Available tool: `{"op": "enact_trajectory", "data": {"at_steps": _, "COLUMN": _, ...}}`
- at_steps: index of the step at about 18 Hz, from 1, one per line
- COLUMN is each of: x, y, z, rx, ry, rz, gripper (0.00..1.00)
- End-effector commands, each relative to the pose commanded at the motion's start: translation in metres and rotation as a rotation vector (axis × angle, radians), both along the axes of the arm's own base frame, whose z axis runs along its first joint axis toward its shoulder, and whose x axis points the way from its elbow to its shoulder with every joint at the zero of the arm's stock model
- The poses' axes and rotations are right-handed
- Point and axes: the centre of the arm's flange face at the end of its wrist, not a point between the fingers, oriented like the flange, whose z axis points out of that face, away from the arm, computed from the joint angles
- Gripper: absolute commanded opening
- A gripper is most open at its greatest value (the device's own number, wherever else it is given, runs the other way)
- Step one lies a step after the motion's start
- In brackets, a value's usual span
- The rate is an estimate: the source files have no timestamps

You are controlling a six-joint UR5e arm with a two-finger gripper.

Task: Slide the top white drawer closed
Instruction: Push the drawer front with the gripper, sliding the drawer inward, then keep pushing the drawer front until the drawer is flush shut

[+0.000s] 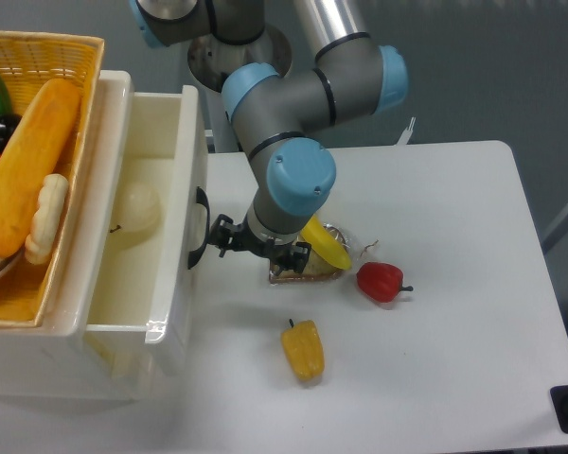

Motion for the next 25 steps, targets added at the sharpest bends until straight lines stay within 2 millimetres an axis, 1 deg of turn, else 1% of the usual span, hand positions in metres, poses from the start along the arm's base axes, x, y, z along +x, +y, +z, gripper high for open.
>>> {"op": "enact_trajectory", "data": {"at_steps": 5, "x": 0.009, "y": 0.005, "z": 0.0, "rx": -0.001, "ry": 0.001, "rz": -0.017, "gripper": 1.0}}
{"op": "enact_trajectory", "data": {"at_steps": 12, "x": 0.012, "y": 0.007, "z": 0.001, "rx": -0.001, "ry": 0.003, "rz": -0.025, "gripper": 1.0}}
{"op": "enact_trajectory", "data": {"at_steps": 15, "x": 0.017, "y": 0.009, "z": 0.001, "rx": -0.002, "ry": 0.004, "rz": -0.033, "gripper": 1.0}}
{"op": "enact_trajectory", "data": {"at_steps": 20, "x": 0.017, "y": 0.01, "z": 0.002, "rx": 0.0, "ry": 0.006, "rz": -0.035, "gripper": 1.0}}
{"op": "enact_trajectory", "data": {"at_steps": 25, "x": 0.024, "y": 0.012, "z": 0.005, "rx": 0.003, "ry": 0.008, "rz": -0.042, "gripper": 1.0}}
